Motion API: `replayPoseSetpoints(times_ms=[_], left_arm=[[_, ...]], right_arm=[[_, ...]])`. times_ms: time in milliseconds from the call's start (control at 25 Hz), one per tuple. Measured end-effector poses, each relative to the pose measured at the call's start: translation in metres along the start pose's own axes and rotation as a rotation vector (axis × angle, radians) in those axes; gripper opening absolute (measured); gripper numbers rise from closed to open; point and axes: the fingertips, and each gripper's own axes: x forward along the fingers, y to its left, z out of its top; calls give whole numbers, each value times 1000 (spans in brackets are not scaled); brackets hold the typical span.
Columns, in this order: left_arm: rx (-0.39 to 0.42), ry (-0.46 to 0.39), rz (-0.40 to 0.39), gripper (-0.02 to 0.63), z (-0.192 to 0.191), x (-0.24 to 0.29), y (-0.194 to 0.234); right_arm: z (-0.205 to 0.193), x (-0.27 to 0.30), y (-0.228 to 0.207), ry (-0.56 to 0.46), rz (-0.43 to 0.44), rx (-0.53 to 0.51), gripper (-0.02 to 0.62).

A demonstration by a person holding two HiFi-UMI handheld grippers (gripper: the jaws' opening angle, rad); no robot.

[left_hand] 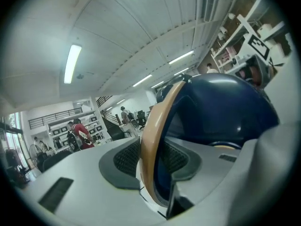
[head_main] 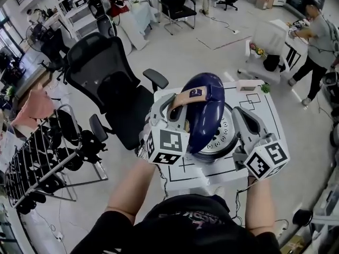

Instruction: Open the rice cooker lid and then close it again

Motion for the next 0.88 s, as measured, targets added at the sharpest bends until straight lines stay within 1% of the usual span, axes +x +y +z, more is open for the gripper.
replayPoseSetpoints(times_ms=[160, 360, 440, 520, 680, 880], left_arm=[[64, 17, -7, 129, 8, 7, -18], [163, 47, -10, 135, 12, 16, -42], [194, 63, -10, 138, 12, 19, -50], [219, 78, -6, 140, 11, 23, -57], [256, 113, 4, 140, 14, 28, -65], [305, 145, 7, 140, 12, 32, -76]], right_arm=[[12, -10, -10, -17, -4, -10, 2], [21, -13, -18, -10, 33, -41, 2], [23, -10, -20, 2, 60, -69, 2], [24, -5, -21, 25, 92, -123, 2], [20, 6, -18, 105, 175, -232, 1], [12, 16, -20, 148, 244, -262, 2]])
